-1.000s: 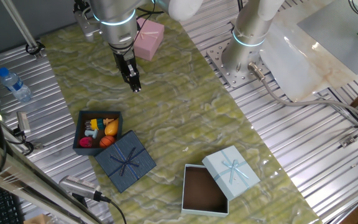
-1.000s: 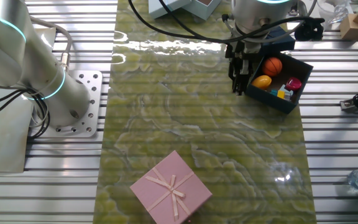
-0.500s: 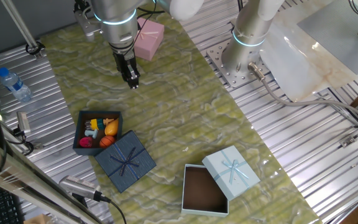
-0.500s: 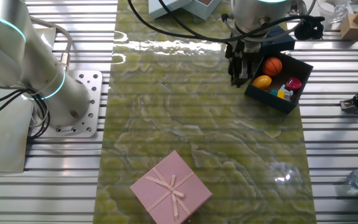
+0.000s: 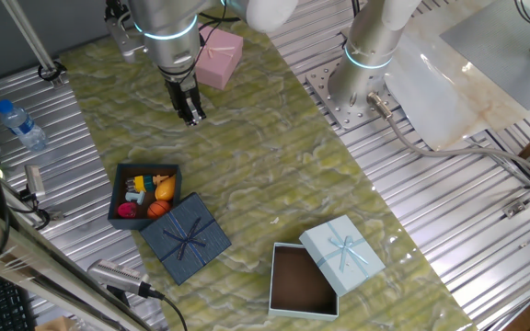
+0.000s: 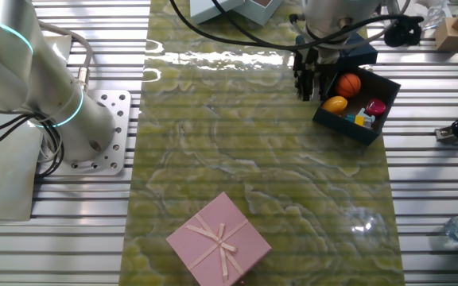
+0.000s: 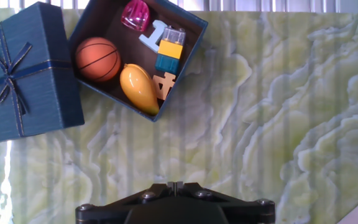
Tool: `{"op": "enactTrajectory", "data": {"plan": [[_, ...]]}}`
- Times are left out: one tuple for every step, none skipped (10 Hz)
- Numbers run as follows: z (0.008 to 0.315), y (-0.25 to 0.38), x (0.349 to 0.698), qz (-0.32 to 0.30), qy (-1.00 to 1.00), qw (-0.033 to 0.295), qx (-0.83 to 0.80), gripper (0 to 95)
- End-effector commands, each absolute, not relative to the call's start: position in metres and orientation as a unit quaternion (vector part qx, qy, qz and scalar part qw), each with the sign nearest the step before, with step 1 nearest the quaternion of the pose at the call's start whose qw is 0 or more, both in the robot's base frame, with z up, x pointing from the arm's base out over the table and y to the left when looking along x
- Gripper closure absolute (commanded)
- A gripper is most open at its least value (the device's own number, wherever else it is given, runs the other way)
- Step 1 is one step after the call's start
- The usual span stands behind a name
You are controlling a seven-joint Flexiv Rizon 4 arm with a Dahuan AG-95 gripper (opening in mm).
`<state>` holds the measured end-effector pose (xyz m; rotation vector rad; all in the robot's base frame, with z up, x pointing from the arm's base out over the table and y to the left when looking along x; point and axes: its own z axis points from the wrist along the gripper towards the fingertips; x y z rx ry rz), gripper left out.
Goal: Take everything out of the gift box
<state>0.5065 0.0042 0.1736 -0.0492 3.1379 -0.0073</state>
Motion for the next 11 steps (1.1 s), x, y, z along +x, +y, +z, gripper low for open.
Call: {"op": "enactTrajectory", "data": {"plan": [[0.1738,0.0038,0.5056,-0.003,1.000,0.003,-0.018,95.0],[0.1738,0.0039,0.5056,-0.003,1.000,0.003,-0.018,95.0],[0.1739,0.0040,0.5059,-0.003,1.000,0.003,-0.018,95.0],[0.1740,0.0041,0.5060,-0.003,1.000,0.002,-0.018,95.0],[0.1741,0.0042,0.5061,-0.003,1.000,0.002,-0.019,95.0],[0.1741,0.0042,0.5061,-0.003,1.000,0.002,-0.023,95.0],[0.1741,0.0043,0.5061,-0.003,1.000,0.002,-0.023,95.0],[0.1741,0.0043,0.5061,-0.003,1.000,0.002,-0.023,95.0],[0.1741,0.0043,0.5061,-0.003,1.000,0.001,-0.021,95.0],[0.1741,0.0043,0.5061,-0.003,1.000,0.001,-0.021,95.0],[0.1741,0.0043,0.5061,-0.003,1.000,0.001,-0.020,95.0]]}}
